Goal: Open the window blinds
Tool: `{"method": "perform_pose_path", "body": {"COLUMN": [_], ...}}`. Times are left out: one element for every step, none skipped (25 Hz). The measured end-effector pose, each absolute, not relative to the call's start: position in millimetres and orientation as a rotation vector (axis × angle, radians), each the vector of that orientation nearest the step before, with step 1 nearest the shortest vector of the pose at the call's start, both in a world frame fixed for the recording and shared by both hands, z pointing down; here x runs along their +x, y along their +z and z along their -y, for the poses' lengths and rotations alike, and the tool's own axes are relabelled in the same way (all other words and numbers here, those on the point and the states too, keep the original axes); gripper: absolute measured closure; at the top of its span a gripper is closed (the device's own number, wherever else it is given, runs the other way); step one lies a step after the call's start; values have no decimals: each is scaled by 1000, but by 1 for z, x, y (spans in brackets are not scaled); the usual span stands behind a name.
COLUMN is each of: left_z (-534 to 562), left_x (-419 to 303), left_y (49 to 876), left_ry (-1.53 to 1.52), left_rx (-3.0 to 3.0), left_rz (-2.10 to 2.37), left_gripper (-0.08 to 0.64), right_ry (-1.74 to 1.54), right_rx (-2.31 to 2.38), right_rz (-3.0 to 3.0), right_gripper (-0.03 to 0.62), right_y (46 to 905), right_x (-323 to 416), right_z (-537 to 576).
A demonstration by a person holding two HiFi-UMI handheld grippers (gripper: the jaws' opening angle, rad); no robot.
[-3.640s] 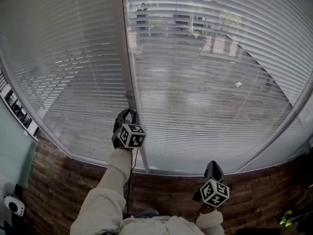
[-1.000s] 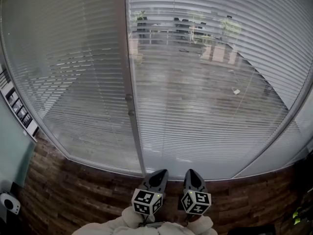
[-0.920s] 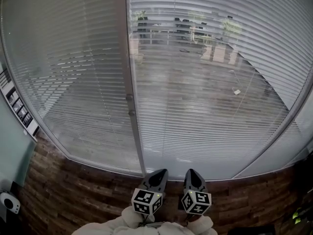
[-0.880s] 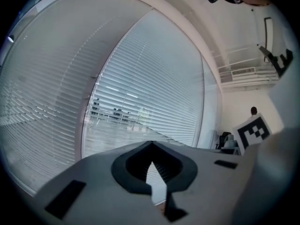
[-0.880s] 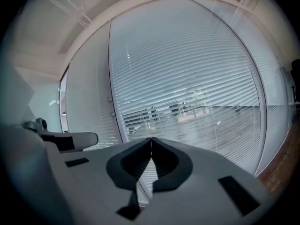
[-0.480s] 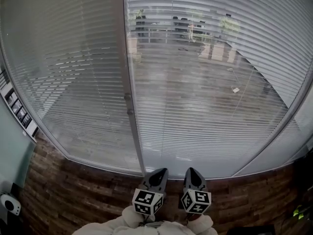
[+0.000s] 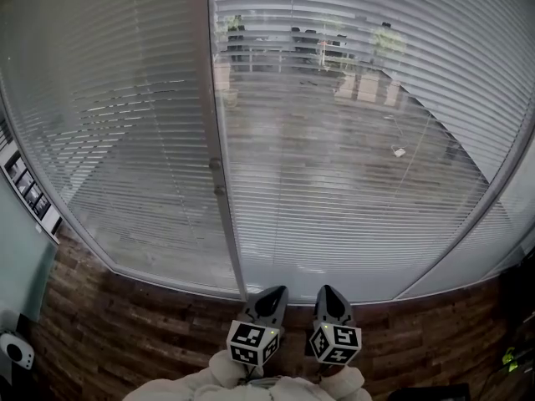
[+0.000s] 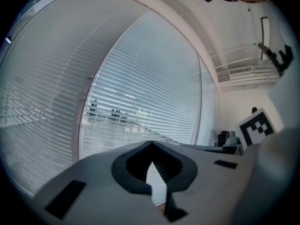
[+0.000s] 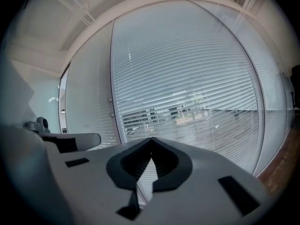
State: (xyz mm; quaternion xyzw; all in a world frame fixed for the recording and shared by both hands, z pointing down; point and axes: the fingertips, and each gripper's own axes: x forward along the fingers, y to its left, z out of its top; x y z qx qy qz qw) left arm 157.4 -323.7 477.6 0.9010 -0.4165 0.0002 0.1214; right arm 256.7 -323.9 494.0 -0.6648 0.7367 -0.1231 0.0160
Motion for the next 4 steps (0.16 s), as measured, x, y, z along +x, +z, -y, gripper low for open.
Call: {"method": "perform_pose_path", "body": {"left_z": [324, 325, 325, 326], "left_x": [157, 157, 157, 157], "left_y": [478, 478, 478, 479], "left_ry": [1, 1, 2, 3], "left_rx": [2630, 2629, 2627, 2626], "left_rz": [1216, 1216, 1217, 1217], "left_gripper": [558, 558, 558, 558], "right_ry": [-382, -381, -381, -381], "right_rx": [-2069, -2072, -2075, -2078], "right_rz": [-2290, -2289, -2288, -2288], "right_gripper": [578, 578, 578, 578], "right_y": [494, 494, 494, 494], "right_x": [257, 257, 258, 258], "right_z": [324, 325, 325, 325]}}
